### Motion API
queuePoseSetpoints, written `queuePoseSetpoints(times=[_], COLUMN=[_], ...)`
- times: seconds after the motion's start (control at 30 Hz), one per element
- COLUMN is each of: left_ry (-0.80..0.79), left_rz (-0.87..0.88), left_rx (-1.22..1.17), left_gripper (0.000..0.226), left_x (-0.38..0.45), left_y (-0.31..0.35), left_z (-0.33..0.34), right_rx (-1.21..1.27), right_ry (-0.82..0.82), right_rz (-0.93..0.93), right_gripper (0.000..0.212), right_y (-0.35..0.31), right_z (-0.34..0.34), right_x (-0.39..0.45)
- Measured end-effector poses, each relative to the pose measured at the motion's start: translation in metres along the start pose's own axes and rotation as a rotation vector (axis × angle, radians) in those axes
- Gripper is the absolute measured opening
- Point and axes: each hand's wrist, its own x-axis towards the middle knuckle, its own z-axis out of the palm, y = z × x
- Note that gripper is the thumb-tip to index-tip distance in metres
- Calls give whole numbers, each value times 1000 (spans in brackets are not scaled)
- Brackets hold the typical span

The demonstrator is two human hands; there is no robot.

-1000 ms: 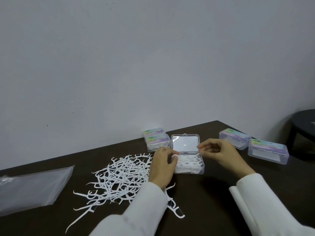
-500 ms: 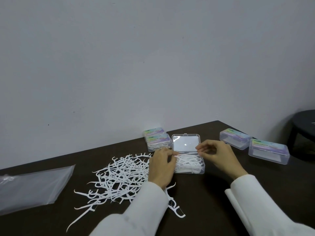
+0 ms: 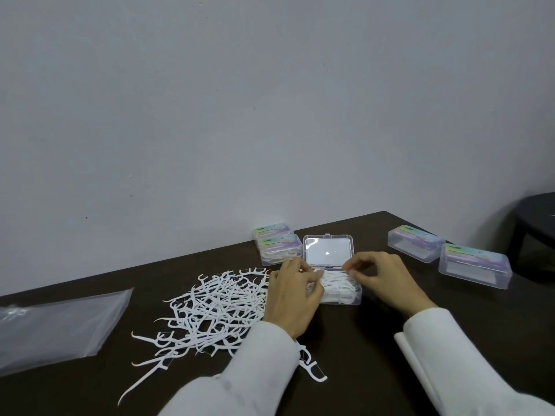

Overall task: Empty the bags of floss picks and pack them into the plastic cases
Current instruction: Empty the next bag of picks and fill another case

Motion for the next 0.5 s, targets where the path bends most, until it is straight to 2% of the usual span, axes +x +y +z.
queuePoseSetpoints(times=[0.13,0.2,0.4,0.5], left_ry=[12,21,62,87], left_rz=[-9,-37,-99,-127], left_rx=[-7,-44,-130,-212], left_gripper=[38,33,20,17], left_x=[0,0,3,4], left_y=[0,-2,-6,-8], left_z=[0,1,4,6], right_rx=[-4,-41,-80,-60], right_ry=[-18,-43,-73,-38], right_rz=[-22,-24,15,16], right_gripper=[14,20,22,22], right_y=[-6,-6,-7,-7], right_z=[-2,-1,-5,-6], right_x=[-2,-2,-4,-5])
